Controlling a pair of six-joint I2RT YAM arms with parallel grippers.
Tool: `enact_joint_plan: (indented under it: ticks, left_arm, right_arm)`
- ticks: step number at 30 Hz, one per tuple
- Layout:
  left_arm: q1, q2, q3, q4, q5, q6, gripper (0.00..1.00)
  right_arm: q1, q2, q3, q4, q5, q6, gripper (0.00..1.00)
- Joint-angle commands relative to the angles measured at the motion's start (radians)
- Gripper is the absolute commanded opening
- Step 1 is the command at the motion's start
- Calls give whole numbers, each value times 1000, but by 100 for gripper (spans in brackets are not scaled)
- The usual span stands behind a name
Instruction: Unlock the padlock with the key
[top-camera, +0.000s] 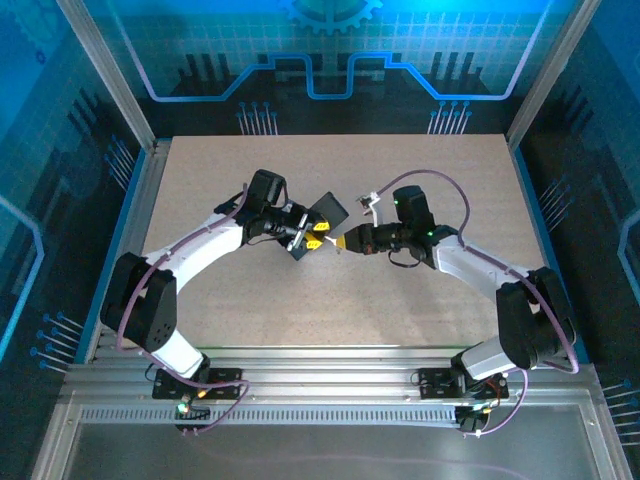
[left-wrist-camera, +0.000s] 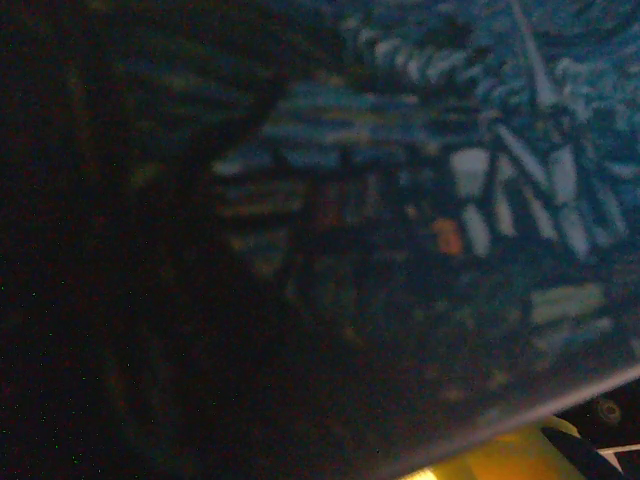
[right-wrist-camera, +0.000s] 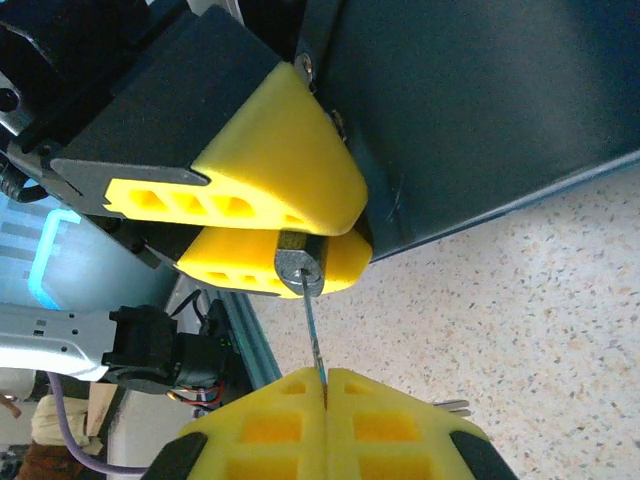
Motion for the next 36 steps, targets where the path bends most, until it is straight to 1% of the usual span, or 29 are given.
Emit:
enact_joint_plan:
  ticks: [1, 9, 13, 20, 24, 29, 36]
  left_arm:
    - [-7, -47, 14, 17, 46, 26, 0]
    - [-6, -50, 9, 13, 44, 35, 0]
    - [3, -51, 25, -63, 27, 108, 0]
    - [17, -33, 74, -200, 8, 263, 0]
    - [21, -31, 47, -161, 21, 218, 0]
    - [25, -41, 1, -75, 29, 138, 0]
    - [25, -52, 2, -88, 37, 150, 0]
  right_arm:
    - [32, 20, 43, 49, 10, 29, 0]
    - [62, 26, 37, 89, 54, 50, 0]
    - [57, 20, 28, 91, 62, 48, 0]
    - [42, 27, 26, 78, 13, 13, 0]
    - [50, 51, 39, 81, -5, 10, 0]
    - [73, 73, 40, 96, 15, 18, 0]
    - [71, 87, 21, 172, 28, 68, 0]
